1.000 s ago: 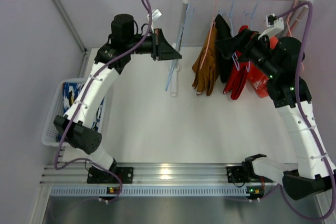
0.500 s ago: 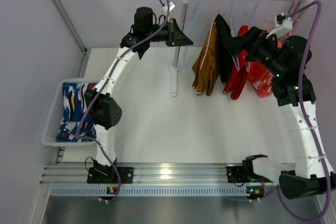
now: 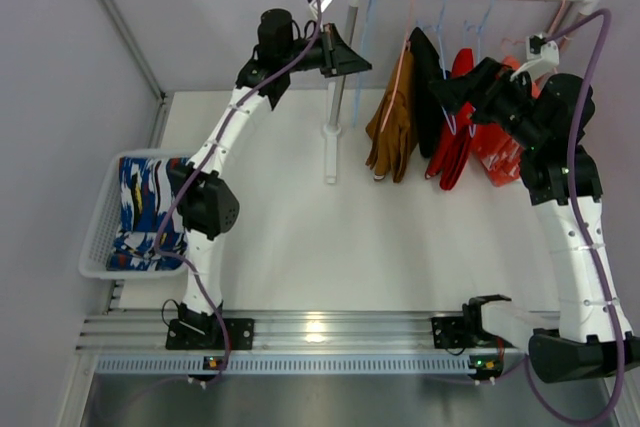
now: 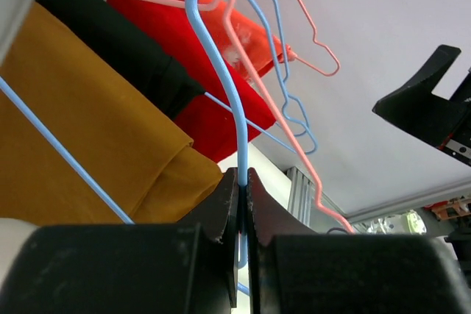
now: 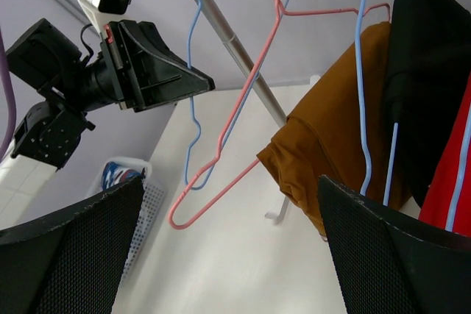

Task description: Remove the trousers from the hanger

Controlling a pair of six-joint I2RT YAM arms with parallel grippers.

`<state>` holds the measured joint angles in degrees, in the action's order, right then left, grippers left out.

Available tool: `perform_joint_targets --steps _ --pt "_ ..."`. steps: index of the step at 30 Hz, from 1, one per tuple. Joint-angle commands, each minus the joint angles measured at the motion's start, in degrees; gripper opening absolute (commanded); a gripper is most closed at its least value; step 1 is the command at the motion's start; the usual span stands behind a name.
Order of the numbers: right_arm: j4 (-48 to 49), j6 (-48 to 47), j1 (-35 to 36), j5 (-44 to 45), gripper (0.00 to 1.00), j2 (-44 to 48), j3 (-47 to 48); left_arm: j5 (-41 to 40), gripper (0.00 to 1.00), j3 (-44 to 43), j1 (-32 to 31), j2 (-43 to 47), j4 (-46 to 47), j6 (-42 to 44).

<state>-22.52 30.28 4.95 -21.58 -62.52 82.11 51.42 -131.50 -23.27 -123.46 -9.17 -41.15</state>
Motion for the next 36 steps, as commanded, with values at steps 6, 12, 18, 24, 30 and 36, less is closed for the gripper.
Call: perform_joint_targets --steps 6,12,18,24,30,36 --pt "1.1 1.2 -1.3 -1.4 1.00 0.5 -0.4 -1.8 0.08 -2.4 1.4 -3.0 4.3 -2.4" --pt "1.5 1.4 -1.3 -1.9 0.99 0.0 -0.5 -1.3 0.20 -2.3 1.5 -2.8 5.2 -3.2" --pt "2.7 1.6 -1.3 -2.3 1.00 0.3 -1.9 -1.0 0.66 -2.3 1.8 0.6 5.5 -3.4" --pt "5.0 3.3 -1.3 -4.9 1.00 0.6 -3.4 -1.9 0.96 0.2 2.3 8.7 1.0 -0.5" --pt "9.6 10.0 -1.2 -7.8 0.97 -0.6 -3.8 -7.5 0.99 6.4 2.4 21.7 -8.9 11.4" --pt "11.0 19.1 0.1 -5.8 0.81 -5.1 -2.0 -20.8 0.99 18.3 2.4 37.2 -12.1 21.3"
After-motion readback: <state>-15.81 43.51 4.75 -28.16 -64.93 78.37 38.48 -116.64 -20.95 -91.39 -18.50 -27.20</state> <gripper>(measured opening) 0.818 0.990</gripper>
